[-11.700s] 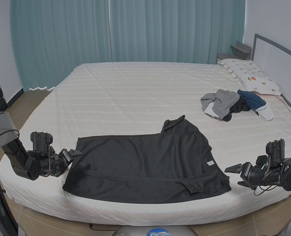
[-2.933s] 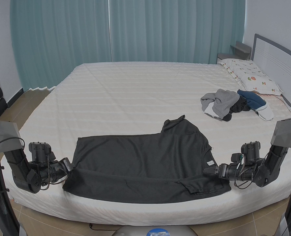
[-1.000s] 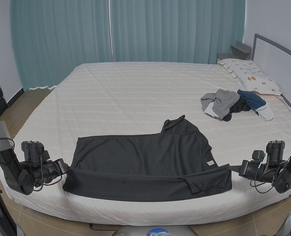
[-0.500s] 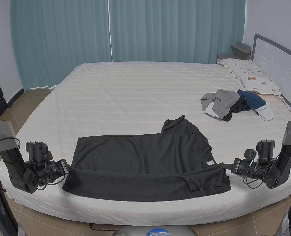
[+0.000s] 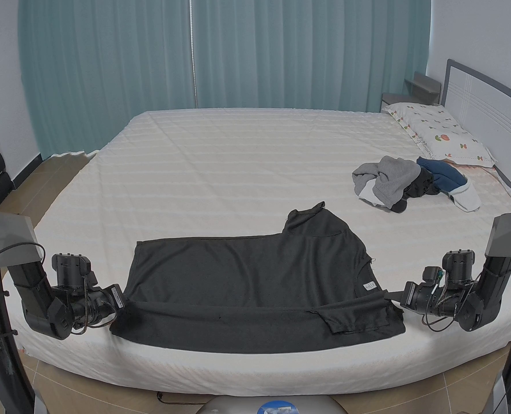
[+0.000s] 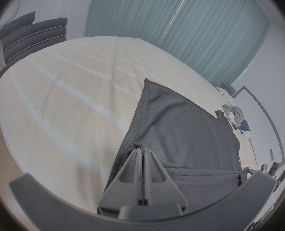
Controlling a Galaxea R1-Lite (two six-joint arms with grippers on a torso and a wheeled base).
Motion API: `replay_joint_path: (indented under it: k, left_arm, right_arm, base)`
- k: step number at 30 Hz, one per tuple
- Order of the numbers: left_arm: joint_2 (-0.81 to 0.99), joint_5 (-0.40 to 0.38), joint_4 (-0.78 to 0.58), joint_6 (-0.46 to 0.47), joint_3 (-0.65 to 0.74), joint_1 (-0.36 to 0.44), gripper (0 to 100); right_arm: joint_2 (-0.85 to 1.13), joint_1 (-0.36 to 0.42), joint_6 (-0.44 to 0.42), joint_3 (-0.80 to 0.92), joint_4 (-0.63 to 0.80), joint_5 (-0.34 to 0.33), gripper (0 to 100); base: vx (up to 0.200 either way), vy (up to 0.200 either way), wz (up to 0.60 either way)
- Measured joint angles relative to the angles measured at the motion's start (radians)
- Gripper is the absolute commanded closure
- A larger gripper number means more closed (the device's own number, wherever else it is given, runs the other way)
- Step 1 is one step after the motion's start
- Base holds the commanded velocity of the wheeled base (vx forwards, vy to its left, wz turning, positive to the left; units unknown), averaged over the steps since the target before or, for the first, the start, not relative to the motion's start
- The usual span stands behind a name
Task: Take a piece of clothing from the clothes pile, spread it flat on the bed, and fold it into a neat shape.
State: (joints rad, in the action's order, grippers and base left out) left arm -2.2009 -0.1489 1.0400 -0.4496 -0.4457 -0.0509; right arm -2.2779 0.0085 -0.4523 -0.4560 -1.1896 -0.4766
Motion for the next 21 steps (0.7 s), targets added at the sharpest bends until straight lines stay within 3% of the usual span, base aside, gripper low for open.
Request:
replay_joint_path:
  k: [1, 2, 3, 10, 21]
  left_arm:
    - [-0.003, 0.0, -0.001, -0.007, -0.002, 0.001, 0]
    - [-0.004, 0.0, -0.001, -0.009, -0.003, 0.001, 0]
    - [-0.006, 0.0, -0.001, -0.012, -0.006, 0.002, 0]
    - [-0.013, 0.0, 0.0, -0.029, -0.013, 0.001, 0]
    - [0.028, -0.013, 0.0, -0.086, -0.024, -0.021, 0]
  right_arm:
    - [-0.003, 0.0, 0.0, -0.001, -0.002, -0.001, 100]
    - [-0.004, 0.0, 0.0, -0.001, -0.004, -0.001, 100]
    - [-0.006, 0.001, 0.0, -0.001, -0.005, -0.001, 0]
    - [-0.017, 0.005, -0.02, 0.001, -0.045, -0.002, 0]
    - [0.065, 0.001, -0.258, 0.101, -0.146, -0.001, 0]
  base:
    - [0.0, 0.0, 0.0]
    - [0.0, 0.0, 0.0]
    - [0.0, 0.0, 0.0]
    - [0.0, 0.0, 0.0]
    - [0.0, 0.0, 0.0]
